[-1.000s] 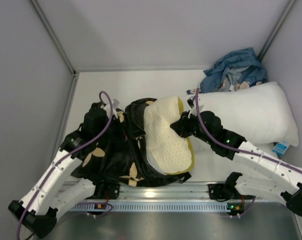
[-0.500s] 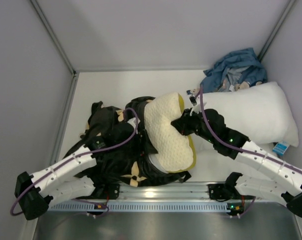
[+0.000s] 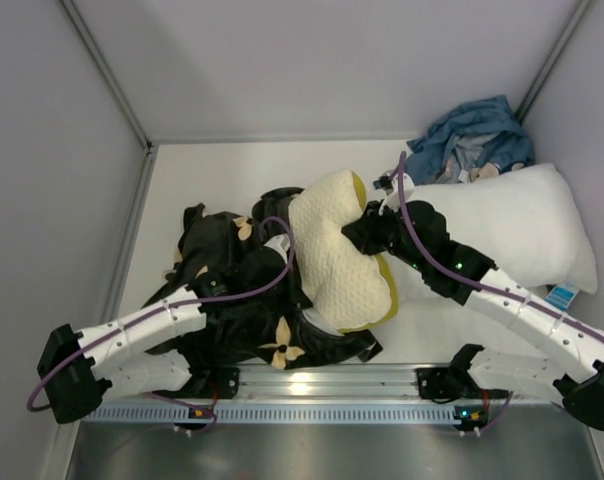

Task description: Remove the pillowcase from the pillow

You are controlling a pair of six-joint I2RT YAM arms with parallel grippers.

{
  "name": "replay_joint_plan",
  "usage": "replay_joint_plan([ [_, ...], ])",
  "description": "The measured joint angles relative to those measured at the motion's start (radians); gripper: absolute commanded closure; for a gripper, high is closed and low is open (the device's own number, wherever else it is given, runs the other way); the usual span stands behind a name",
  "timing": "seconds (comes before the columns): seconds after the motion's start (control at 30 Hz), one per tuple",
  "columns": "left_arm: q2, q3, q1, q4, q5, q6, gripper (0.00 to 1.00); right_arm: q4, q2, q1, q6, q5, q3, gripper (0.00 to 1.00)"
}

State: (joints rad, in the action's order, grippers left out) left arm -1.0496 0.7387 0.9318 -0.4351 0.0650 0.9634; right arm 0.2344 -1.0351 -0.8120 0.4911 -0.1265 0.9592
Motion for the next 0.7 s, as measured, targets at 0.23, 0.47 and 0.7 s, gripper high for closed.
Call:
replay_joint_plan([
  [0.23, 0.003, -0.004, -0.083, -0.017, -0.027, -0.008, 1.00, 0.034, -0.014, 0.064, -0.005, 0.021, 0.105, 1.00],
  [0.47, 0.084, -0.047, -0.305, -0.035, 0.064, -0.055, 1.00, 0.084, 0.054, 0.173, -0.021, 0.024, 0.137, 1.00],
  [0.7, 0.074, 0.007, -0.384, -0.063, 0.190, -0.147, 0.14, 0.112, 0.124, 0.194, -0.027, 0.025, 0.137, 1.00],
])
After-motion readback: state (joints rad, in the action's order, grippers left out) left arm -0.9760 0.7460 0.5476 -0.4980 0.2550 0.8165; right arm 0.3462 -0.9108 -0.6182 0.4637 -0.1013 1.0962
